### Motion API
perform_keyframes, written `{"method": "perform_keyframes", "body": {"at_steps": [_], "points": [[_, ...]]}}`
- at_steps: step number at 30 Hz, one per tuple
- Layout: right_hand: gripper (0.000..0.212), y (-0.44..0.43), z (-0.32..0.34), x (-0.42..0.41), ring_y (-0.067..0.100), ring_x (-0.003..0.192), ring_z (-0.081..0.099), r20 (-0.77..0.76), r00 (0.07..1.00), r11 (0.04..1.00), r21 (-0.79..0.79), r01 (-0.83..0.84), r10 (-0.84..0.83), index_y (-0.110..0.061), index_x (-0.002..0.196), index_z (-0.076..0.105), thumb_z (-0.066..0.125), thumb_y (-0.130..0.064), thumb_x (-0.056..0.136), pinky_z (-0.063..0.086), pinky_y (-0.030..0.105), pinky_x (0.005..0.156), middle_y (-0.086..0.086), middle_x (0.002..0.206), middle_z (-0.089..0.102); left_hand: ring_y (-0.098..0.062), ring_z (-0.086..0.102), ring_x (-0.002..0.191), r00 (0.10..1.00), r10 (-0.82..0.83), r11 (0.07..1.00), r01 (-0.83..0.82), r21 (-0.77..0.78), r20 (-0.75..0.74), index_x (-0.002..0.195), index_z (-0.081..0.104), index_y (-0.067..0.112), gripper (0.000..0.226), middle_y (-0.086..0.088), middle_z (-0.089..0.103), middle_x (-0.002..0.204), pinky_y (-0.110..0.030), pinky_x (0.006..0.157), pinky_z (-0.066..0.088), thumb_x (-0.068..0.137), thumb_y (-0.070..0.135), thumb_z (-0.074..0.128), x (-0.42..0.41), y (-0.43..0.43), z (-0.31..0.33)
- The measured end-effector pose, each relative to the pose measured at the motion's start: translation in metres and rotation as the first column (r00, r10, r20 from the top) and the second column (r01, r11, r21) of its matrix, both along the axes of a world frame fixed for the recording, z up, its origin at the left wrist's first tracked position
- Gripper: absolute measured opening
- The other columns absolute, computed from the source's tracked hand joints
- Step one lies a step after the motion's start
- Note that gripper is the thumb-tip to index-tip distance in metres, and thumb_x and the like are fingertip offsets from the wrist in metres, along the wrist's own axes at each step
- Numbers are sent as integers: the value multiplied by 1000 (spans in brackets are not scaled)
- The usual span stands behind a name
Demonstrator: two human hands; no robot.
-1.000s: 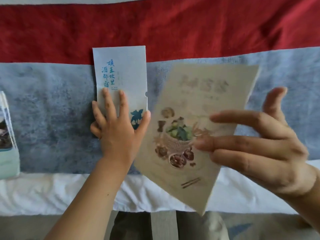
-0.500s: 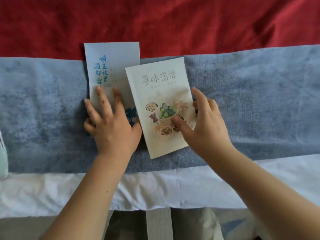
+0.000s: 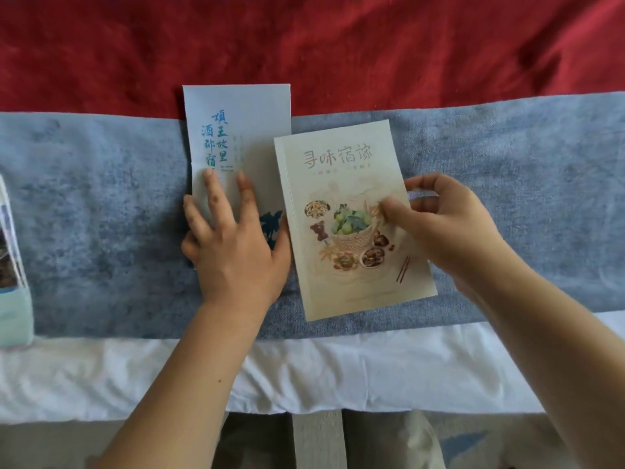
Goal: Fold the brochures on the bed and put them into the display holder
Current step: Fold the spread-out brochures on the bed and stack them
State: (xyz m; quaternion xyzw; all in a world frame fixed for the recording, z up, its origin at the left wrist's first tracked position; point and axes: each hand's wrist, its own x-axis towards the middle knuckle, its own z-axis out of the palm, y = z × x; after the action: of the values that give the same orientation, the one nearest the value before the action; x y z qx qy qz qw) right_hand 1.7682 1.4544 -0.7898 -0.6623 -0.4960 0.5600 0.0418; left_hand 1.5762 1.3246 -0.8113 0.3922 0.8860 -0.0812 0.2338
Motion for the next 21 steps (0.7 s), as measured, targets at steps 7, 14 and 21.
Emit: {"method": "perform_keyframes", "body": {"at_steps": [7, 14, 21], "points": [[29, -3, 1, 1, 11, 72, 75, 70, 997, 947, 321, -5, -18, -47, 125, 65, 58, -34, 100, 64, 48, 63, -18, 96, 73, -46, 3, 154, 998, 30, 997, -33, 66, 50, 163, 14, 33, 79, -9, -9, 172, -66, 112, 30, 93, 70, 13, -3, -2, 0], [20, -9, -5, -24, 10, 68, 67, 23, 997, 910, 410, 56, -72, -32, 115, 68, 55, -28, 100, 61, 47, 70, -16, 91, 69, -49, 5, 154, 999, 26, 996, -30, 86, 45, 164, 13, 28, 78, -13, -5, 172, -65, 114, 32, 95, 66, 12, -1, -6, 2], [33, -10, -9, -33, 8, 86, 70, 22, 991, 904, 412, 113, -134, -32, 130, 66, 59, -30, 98, 60, 42, 85, -9, 96, 71, -50, 3, 154, 998, 41, 993, -47, 111, 53, 165, 10, 27, 78, -14, -7, 172, -66, 114, 29, 95, 64, 9, 1, -7, 0]]}}
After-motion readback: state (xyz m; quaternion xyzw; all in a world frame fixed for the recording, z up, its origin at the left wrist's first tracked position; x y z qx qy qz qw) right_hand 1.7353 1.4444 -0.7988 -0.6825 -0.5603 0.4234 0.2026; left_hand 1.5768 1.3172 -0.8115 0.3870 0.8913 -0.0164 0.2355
